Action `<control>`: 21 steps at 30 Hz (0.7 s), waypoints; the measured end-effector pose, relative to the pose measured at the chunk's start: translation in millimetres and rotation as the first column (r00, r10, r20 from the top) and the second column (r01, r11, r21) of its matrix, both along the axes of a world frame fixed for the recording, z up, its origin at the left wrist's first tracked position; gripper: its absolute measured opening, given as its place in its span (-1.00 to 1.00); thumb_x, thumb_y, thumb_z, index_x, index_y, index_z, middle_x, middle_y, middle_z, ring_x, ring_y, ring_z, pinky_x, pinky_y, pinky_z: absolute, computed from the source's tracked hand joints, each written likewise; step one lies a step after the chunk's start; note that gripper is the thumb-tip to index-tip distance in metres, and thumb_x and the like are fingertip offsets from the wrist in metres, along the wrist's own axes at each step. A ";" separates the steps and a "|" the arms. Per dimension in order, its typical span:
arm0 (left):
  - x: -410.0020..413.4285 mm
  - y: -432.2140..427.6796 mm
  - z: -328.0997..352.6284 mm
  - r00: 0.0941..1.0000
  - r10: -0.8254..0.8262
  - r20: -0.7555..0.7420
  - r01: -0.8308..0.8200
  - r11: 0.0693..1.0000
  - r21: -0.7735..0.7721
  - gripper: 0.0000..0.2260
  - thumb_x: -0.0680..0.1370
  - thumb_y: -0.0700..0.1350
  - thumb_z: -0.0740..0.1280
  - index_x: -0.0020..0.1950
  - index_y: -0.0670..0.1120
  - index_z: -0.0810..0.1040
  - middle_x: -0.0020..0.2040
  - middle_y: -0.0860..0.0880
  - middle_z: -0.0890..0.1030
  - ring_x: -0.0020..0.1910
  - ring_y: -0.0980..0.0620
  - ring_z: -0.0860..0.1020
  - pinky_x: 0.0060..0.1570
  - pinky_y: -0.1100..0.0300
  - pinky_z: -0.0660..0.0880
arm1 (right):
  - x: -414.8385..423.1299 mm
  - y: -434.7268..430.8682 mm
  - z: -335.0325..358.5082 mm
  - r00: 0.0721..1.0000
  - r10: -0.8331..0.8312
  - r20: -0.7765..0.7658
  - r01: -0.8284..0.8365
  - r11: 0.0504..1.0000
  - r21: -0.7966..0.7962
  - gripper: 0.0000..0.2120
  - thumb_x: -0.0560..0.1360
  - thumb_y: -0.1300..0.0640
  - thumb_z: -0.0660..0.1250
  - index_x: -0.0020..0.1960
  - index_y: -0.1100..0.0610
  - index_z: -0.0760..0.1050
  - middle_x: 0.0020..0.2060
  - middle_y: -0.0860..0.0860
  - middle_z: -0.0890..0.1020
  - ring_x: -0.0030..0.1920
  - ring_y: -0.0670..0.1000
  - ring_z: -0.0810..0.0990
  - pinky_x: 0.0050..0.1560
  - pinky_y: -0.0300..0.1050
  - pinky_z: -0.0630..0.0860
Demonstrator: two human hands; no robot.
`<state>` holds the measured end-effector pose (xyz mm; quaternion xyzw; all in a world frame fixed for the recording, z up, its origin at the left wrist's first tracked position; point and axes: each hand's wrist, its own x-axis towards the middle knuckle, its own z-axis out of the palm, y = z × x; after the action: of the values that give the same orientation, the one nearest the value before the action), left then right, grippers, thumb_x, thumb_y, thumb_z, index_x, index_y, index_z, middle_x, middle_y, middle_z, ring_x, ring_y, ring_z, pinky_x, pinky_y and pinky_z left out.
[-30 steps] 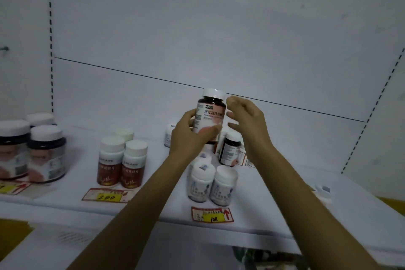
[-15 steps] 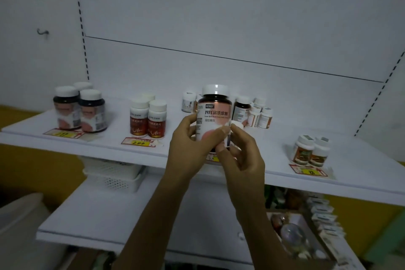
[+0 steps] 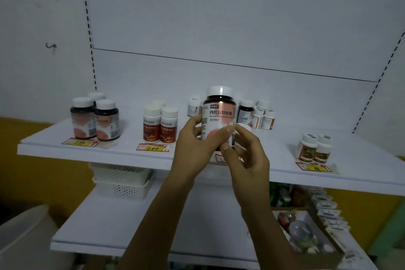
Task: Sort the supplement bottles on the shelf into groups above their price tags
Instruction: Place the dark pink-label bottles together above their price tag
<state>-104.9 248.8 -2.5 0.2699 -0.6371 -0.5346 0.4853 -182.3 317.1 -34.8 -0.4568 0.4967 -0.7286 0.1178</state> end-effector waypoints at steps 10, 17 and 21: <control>67.0 -49.7 15.6 1.000 -0.013 0.003 0.014 0.999 -0.048 -0.52 0.41 0.01 0.42 0.29 -0.01 0.40 0.13 0.00 0.57 0.01 0.05 0.60 -0.04 0.21 0.60 | 71.9 -52.0 8.5 0.998 -0.061 -0.018 0.061 0.997 -0.044 -0.64 0.49 0.11 0.33 0.23 -0.16 0.39 0.09 -0.31 0.52 0.03 -0.41 0.50 -0.13 -0.53 0.46; 151.2 -98.5 17.3 0.998 0.058 -0.034 -0.061 0.993 -0.098 -0.52 0.40 0.01 0.42 0.29 0.00 0.40 0.11 0.03 0.59 -0.02 0.10 0.61 -0.17 0.34 0.59 | 138.1 -103.4 21.8 0.997 0.067 -0.046 -0.070 0.995 -0.078 -0.73 0.50 0.11 0.29 0.19 -0.04 0.47 0.00 -0.24 0.61 -0.01 -0.28 0.60 -0.14 -0.41 0.53; 202.3 -131.1 27.0 0.986 0.166 0.033 -0.155 0.965 -0.211 -0.49 0.38 0.02 0.46 0.29 0.06 0.40 0.07 0.11 0.57 -0.03 0.21 0.56 -0.23 0.39 0.54 | 162.6 -147.7 59.6 0.994 0.076 -0.082 -0.082 0.994 -0.074 -0.77 0.54 0.04 0.26 0.19 -0.05 0.47 -0.05 -0.24 0.62 0.04 -0.20 0.60 0.06 -0.20 0.57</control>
<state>97.4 117.7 24.5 0.2818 -0.6776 -0.4170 0.5364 -19.8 169.4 24.8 -0.5088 0.4538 -0.7234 0.1087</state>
